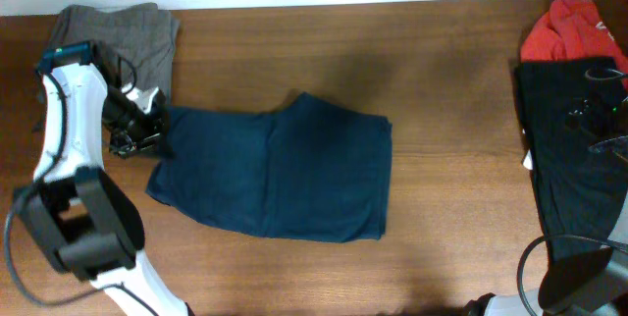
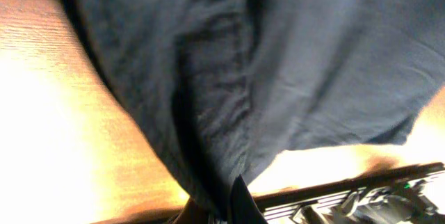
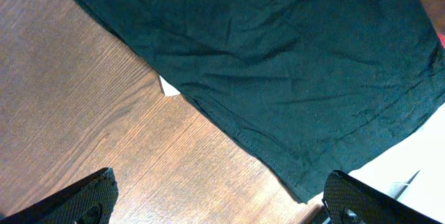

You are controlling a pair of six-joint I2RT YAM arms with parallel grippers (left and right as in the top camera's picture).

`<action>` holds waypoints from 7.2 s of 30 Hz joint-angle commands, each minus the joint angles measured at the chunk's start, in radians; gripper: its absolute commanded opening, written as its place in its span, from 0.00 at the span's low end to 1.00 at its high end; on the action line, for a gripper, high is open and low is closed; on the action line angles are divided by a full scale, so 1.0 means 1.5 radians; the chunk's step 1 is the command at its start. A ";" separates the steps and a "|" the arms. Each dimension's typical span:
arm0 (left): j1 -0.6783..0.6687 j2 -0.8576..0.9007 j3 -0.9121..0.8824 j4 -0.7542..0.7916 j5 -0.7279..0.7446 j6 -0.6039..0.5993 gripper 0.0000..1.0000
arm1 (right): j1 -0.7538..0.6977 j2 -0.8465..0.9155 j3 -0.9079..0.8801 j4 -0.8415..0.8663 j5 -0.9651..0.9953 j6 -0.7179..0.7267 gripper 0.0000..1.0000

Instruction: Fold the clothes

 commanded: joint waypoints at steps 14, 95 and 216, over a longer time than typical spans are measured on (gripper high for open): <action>-0.474 -0.166 -0.124 0.209 -0.025 -0.151 0.01 | -0.002 -0.002 -0.003 0.000 0.004 0.003 0.98; -0.538 -0.079 -0.202 0.500 -0.081 -0.245 1.00 | -0.002 -0.002 -0.003 0.000 0.004 0.003 0.98; -0.129 0.037 -0.121 0.867 -0.338 0.152 0.01 | -0.002 -0.002 -0.003 0.000 0.004 0.003 0.98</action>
